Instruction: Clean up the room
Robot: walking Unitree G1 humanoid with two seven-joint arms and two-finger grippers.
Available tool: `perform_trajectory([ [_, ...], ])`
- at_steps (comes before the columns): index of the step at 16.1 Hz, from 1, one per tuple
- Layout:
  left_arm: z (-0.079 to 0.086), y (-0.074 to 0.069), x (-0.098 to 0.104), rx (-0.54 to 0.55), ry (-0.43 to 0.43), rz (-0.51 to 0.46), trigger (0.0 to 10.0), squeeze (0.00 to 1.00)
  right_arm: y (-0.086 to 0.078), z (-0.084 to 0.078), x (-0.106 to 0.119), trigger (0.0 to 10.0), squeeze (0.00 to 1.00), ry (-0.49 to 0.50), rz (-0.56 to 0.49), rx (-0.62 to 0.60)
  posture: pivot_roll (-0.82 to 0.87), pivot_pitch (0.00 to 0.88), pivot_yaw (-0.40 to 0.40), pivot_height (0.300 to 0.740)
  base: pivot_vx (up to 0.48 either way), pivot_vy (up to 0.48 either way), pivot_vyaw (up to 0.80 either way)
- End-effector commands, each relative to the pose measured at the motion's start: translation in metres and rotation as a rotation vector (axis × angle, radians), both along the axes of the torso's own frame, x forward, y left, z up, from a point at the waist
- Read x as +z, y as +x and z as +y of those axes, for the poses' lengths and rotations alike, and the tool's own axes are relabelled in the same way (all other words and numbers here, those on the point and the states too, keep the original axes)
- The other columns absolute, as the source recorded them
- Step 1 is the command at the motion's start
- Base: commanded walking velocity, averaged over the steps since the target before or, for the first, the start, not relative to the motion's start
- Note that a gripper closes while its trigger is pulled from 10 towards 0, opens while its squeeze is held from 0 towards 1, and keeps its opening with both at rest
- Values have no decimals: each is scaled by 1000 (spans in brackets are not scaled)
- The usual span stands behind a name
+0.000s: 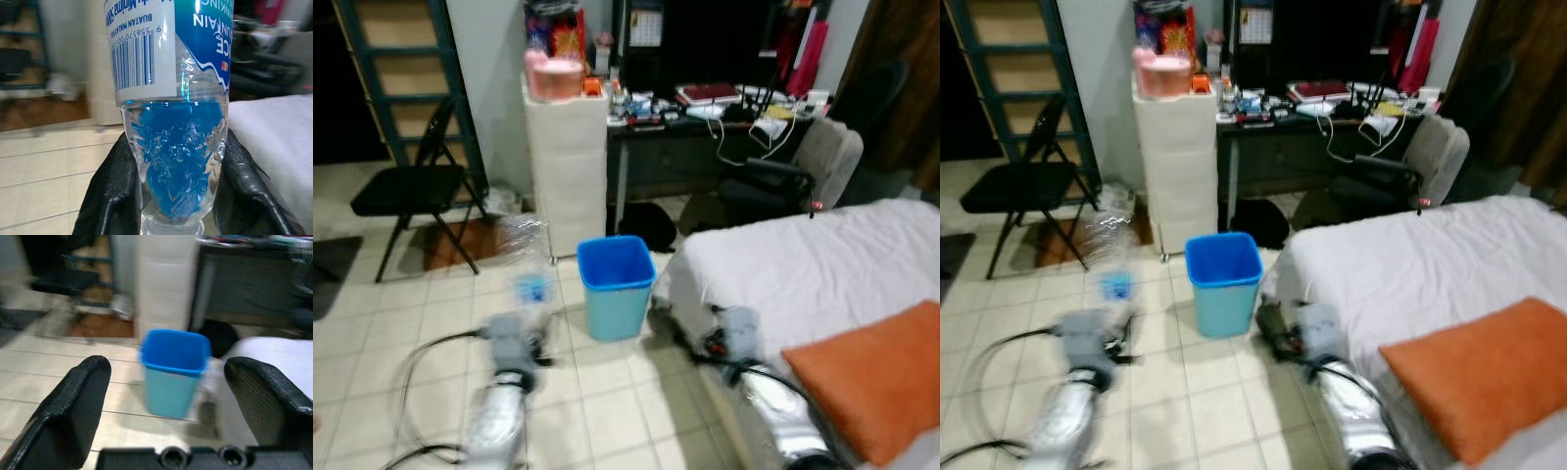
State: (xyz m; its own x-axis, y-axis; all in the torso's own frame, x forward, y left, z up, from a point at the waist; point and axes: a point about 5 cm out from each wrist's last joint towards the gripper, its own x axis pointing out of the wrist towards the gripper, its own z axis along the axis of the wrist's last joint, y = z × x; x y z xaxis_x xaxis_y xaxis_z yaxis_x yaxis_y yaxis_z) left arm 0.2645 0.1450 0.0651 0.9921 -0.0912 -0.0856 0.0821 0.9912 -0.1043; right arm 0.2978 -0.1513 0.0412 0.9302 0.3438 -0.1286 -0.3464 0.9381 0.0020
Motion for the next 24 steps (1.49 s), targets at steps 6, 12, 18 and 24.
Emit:
perform_trajectory([
  [6,14,8,6,8,35,-29,10000,0,6,6,5,10000,0,11,-29,-23,137,0,-46,740,435,0,-400],
  [12,14,8,4,1,29,-23,10000,0,3,15,2,10000,0,7,-21,29,142,0,-44,740,435,0,-533],
  [18,12,6,2,12,20,-19,10000,0,3,23,3,10000,0,-24,-26,109,156,0,-59,740,435,0,393],
  [24,13,6,1,17,20,-17,10000,0,5,23,2,10000,0,-21,-9,88,155,0,-61,740,434,0,276],
])
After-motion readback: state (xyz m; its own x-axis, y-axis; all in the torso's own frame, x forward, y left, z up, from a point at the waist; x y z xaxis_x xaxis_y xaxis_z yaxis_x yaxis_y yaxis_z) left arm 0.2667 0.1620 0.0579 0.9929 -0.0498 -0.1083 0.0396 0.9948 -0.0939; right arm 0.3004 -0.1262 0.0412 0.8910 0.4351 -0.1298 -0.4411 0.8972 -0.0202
